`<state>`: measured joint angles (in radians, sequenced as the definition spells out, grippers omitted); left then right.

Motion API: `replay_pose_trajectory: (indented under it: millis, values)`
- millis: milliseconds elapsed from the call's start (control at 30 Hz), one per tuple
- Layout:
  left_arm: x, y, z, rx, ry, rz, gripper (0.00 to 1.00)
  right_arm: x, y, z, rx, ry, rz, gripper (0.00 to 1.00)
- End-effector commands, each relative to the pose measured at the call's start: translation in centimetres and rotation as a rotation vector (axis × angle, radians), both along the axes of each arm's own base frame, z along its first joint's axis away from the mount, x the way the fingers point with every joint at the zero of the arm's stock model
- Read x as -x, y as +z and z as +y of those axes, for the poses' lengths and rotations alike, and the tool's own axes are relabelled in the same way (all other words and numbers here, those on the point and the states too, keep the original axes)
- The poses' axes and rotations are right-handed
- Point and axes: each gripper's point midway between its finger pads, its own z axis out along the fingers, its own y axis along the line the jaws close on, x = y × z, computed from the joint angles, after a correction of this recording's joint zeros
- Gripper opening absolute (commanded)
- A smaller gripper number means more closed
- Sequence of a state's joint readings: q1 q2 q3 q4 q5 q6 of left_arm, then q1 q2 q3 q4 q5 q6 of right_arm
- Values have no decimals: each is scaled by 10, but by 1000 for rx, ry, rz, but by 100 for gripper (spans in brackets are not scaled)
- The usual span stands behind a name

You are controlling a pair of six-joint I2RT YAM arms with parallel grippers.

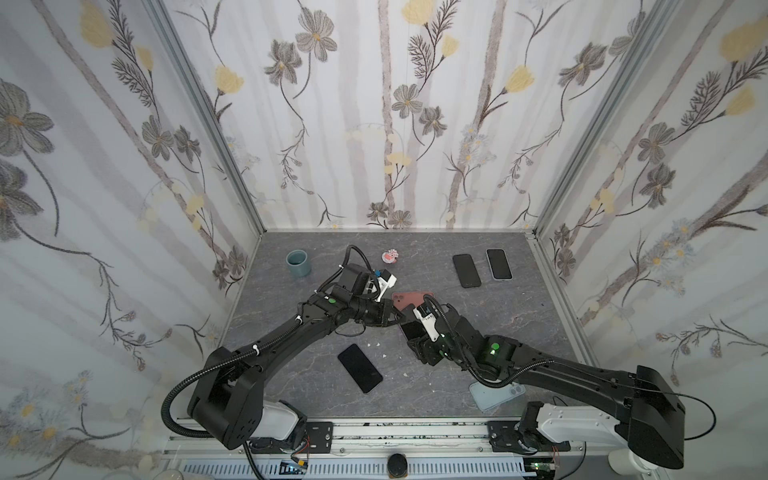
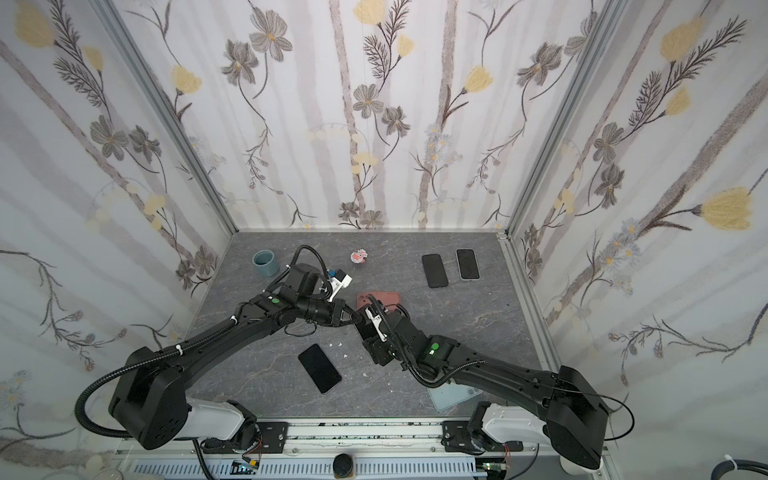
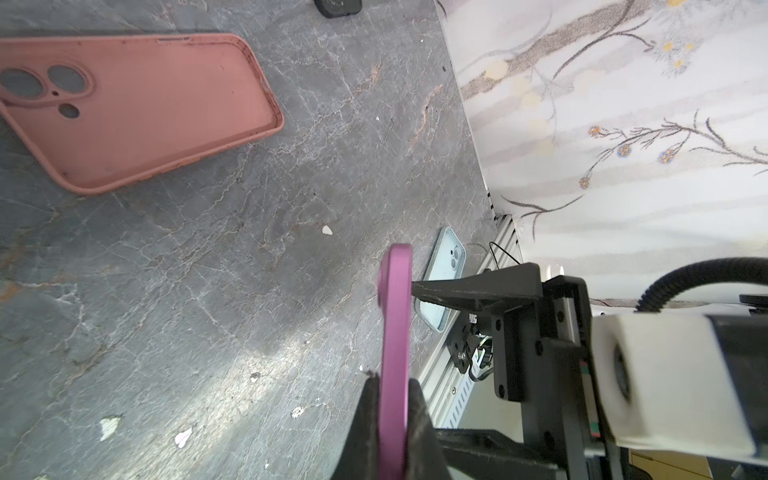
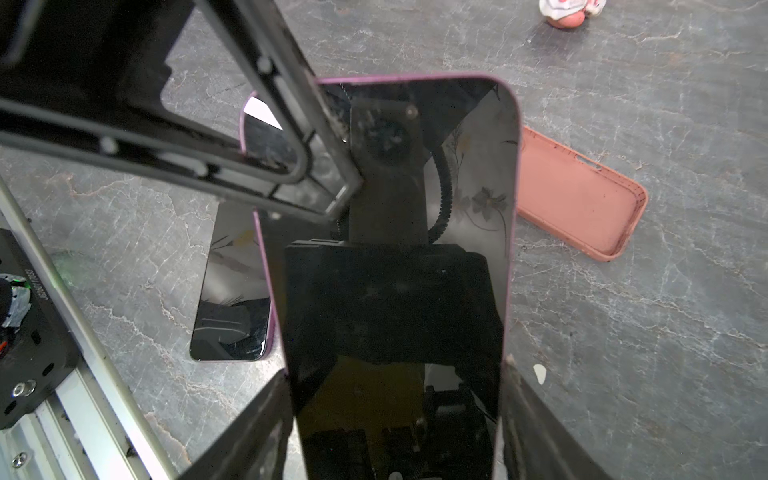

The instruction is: Put the phone into the phone case

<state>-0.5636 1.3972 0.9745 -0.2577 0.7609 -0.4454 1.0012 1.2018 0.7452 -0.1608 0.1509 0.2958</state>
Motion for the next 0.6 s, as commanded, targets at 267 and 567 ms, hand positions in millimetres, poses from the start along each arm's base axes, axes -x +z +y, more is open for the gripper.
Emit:
replay_pose_trajectory:
  millis: [267, 567]
  values:
    - [-40, 102, 22, 188, 221, -281, 0, -27, 123, 11, -334, -102, -189, 100]
    - [-21, 214, 52, 502, 333, -574, 0, -16, 229, -23, -819, -109, -351, 98]
